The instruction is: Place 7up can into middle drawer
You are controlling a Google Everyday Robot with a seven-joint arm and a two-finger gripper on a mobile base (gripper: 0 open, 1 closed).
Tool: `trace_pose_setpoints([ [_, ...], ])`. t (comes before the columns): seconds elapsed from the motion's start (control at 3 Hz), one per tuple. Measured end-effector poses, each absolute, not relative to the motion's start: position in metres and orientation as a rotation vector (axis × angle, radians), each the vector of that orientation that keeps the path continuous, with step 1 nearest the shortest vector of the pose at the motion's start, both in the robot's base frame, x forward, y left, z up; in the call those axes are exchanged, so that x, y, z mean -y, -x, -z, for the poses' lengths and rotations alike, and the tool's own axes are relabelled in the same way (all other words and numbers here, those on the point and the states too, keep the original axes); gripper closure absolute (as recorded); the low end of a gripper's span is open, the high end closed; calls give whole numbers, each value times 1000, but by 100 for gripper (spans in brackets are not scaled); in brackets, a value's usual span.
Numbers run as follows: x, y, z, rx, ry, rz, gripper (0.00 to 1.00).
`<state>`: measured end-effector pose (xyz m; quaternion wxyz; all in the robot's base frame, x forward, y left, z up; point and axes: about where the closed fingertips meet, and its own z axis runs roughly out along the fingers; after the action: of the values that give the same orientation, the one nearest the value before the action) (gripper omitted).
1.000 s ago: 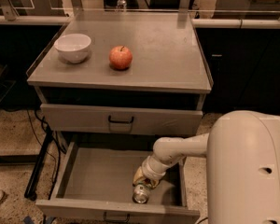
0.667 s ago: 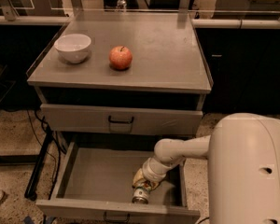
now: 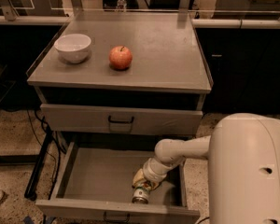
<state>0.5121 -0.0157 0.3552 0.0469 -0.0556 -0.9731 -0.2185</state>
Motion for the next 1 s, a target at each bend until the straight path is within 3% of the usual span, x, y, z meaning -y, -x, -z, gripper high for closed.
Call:
trace_pose_setpoints([
  [0.67,16,-512,-355,2969,170,667,14],
  [1.0,16,-512,-355,2969,170,667,0],
])
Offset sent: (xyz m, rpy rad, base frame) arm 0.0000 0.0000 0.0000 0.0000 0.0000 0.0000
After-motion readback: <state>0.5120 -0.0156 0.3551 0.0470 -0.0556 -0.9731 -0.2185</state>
